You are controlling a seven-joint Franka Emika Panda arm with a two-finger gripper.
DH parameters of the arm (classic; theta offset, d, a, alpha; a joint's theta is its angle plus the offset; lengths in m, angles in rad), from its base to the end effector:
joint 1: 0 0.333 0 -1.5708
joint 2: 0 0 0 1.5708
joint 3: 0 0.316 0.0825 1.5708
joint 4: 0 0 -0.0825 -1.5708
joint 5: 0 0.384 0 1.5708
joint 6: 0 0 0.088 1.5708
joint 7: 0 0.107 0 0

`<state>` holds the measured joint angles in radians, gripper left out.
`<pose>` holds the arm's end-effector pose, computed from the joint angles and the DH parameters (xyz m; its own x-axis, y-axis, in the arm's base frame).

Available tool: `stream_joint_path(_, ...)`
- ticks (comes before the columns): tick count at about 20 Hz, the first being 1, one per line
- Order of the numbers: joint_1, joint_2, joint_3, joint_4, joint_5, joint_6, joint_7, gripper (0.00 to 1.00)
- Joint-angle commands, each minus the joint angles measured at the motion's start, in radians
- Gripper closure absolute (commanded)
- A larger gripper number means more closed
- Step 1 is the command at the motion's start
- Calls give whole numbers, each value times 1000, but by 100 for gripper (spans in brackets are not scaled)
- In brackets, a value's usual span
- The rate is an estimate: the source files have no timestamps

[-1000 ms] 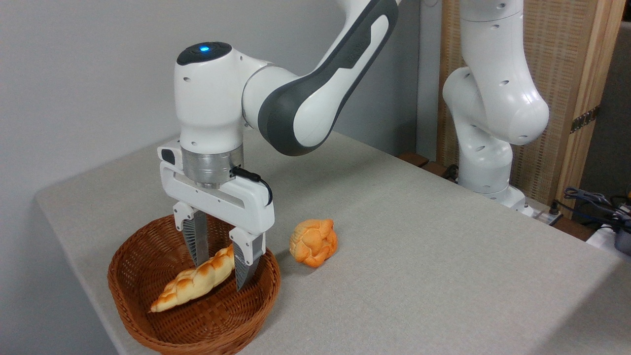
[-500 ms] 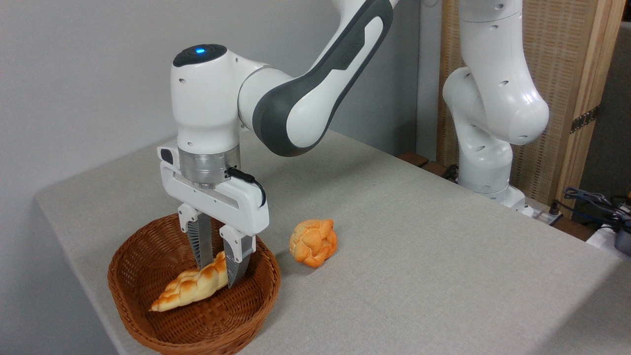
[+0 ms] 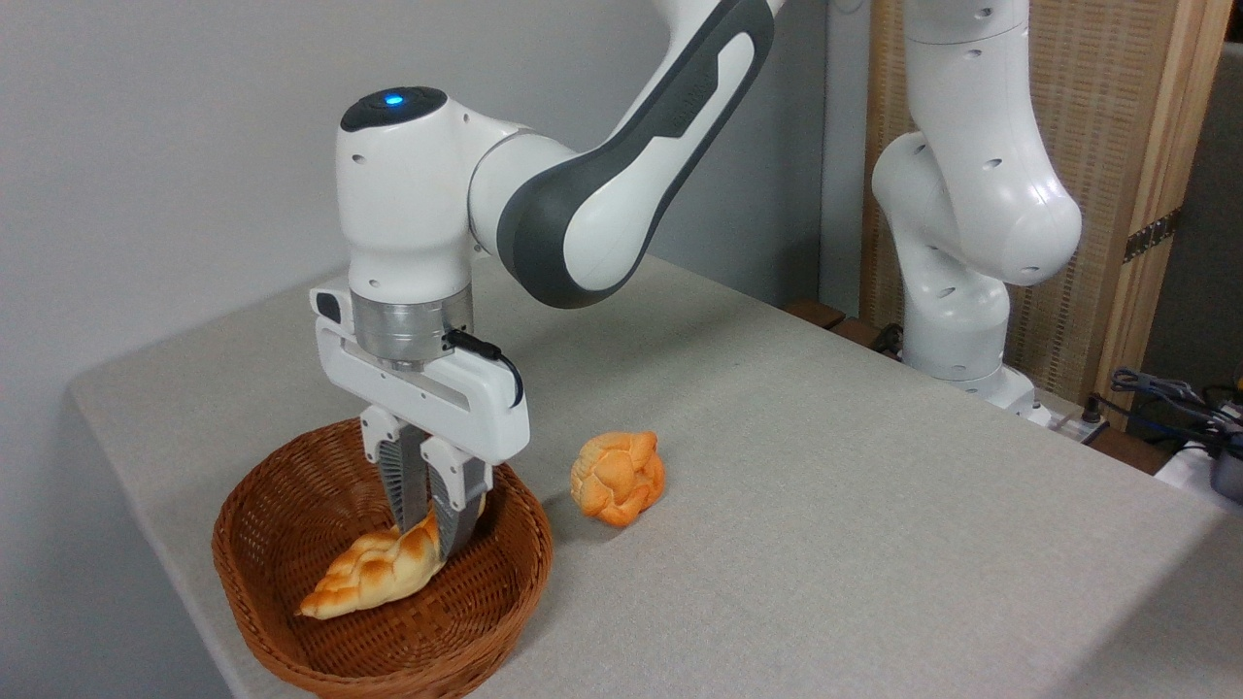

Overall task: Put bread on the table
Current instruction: 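Lower the open gripper into the basket and close it on the glazed roll, then lift the glazed roll out of the basket and carry it beside the orange bun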

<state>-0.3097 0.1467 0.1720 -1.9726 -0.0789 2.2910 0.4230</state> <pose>0.5970 -0.0877 0.4146 0.8541 -0.4898 0.1746 -0.4923 -0.8698 -0.0322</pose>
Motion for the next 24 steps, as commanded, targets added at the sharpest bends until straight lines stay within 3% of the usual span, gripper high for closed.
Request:
stream_joint_path(1, 0, 7, -3, 1, 11, 8, 7, 100)
stream_joint_path(7, 1, -12, -2, 15, 5, 7, 0, 100)
stream_joint_path(16, 7, -90, 7, 92, -7, -125, -3, 100)
stream_joint_path(24, 18, -213, 20, 90, 1, -356, 7, 96)
